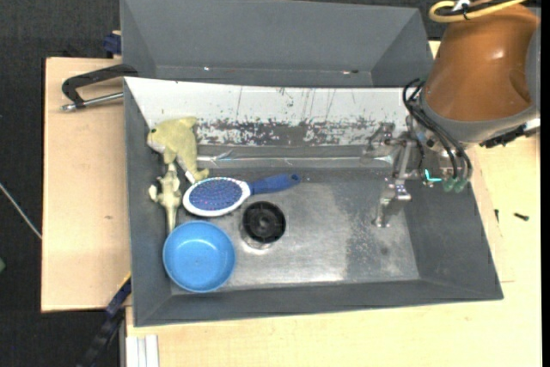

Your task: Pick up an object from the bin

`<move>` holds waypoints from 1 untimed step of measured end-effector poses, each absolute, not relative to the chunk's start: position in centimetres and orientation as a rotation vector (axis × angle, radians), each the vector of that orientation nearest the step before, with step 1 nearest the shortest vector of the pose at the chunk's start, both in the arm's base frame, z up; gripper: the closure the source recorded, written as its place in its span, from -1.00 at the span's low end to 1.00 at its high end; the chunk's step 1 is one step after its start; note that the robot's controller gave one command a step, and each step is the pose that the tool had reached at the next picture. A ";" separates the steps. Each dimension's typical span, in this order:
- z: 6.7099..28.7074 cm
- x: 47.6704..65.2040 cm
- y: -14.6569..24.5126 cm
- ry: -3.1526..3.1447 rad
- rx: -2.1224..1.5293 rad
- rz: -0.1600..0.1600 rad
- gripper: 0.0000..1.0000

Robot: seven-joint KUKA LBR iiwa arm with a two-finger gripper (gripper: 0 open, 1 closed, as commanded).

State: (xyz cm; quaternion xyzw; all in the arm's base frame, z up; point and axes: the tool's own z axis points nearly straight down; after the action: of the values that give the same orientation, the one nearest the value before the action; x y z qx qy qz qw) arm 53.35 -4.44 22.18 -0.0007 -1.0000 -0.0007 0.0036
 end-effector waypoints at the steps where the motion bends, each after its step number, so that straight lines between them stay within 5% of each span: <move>1: 7.1 60.3 -5.3 -3.134 -0.305 -0.004 -1.00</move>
Offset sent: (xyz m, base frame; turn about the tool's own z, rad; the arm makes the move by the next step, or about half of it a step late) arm 0.0667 -0.0089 -0.1518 0.1922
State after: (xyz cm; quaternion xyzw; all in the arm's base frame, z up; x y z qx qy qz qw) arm 60.31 -5.26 7.10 -0.0969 -0.9953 -0.0011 -0.0034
